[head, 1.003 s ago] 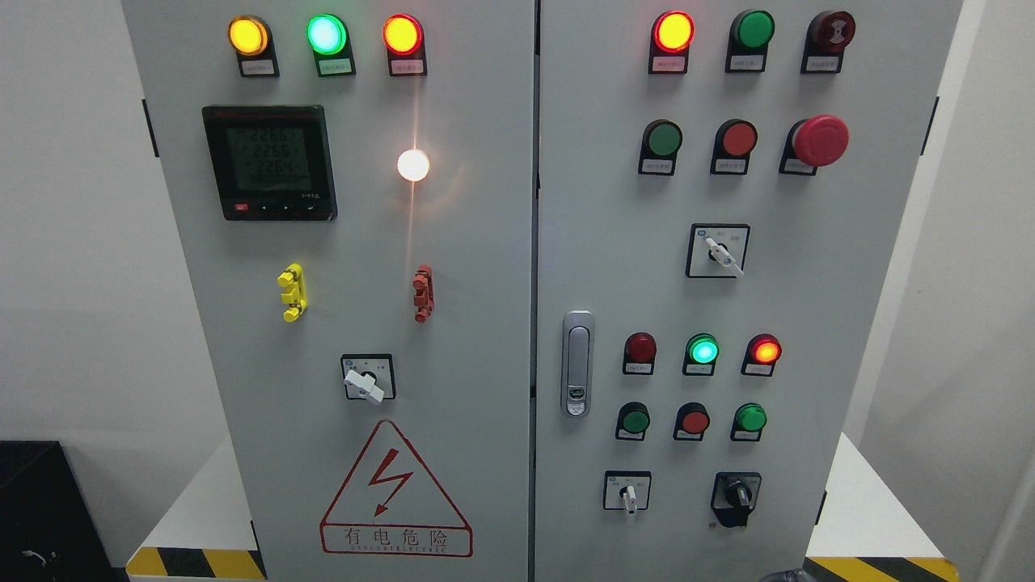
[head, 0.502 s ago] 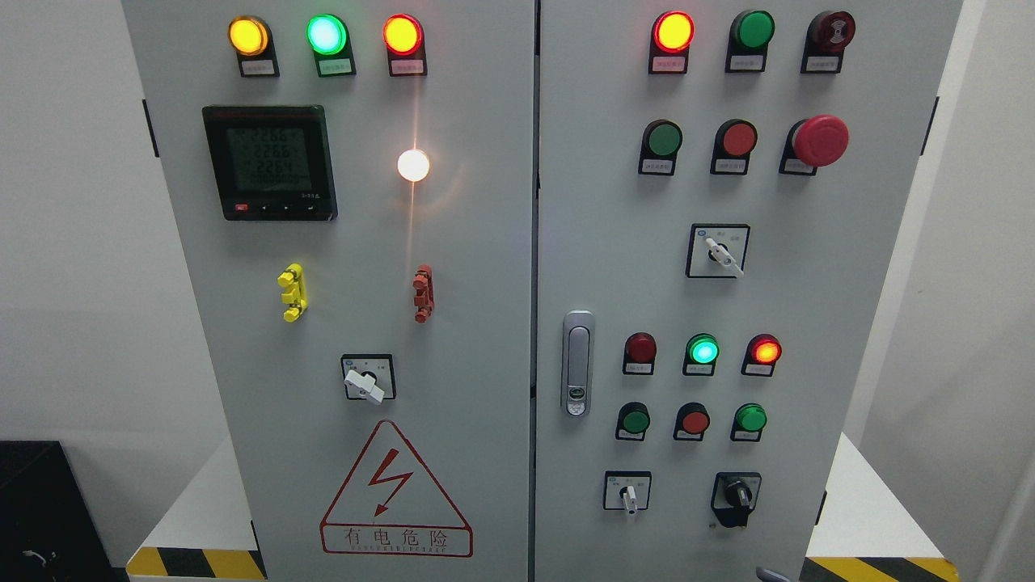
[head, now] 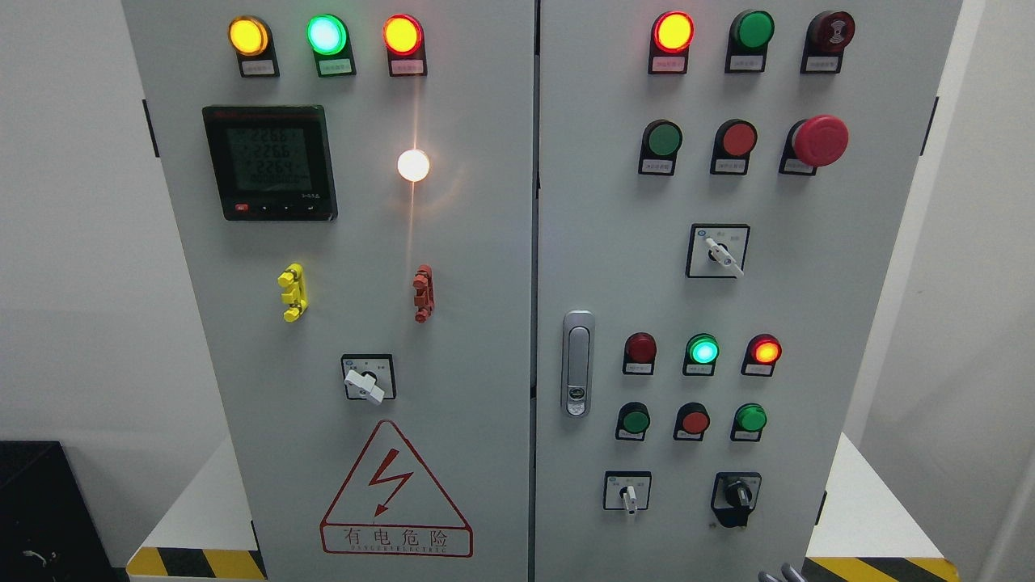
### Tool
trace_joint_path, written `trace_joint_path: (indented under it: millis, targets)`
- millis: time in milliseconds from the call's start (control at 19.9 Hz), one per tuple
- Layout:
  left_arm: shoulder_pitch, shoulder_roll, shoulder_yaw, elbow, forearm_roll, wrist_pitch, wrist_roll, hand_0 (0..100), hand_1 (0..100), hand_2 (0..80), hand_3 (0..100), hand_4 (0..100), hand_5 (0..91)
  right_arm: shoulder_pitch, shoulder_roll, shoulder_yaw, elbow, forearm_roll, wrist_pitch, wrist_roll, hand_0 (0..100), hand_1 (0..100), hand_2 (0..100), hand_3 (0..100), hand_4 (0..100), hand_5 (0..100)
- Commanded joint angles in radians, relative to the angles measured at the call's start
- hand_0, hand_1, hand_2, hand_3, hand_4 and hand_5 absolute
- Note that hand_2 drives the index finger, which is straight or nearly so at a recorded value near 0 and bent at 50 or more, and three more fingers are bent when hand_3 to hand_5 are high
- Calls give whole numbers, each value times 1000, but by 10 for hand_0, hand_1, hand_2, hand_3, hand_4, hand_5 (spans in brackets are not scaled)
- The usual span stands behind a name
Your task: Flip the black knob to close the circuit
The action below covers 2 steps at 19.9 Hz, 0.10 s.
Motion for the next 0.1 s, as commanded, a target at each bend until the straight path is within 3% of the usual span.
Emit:
trace_joint_path:
  millis: [0,50]
  targets:
    - [23,0,0,-29,0,1,0,120,556,0,0,0,0,9,11,-14,-25,-25,-2,4,0,33,69,210,166,18]
    - [23,0,0,-29,0,1,0,120,556,0,0,0,0,10,11,-13,-28,-25,-2,10,0,29,66,207,163,10]
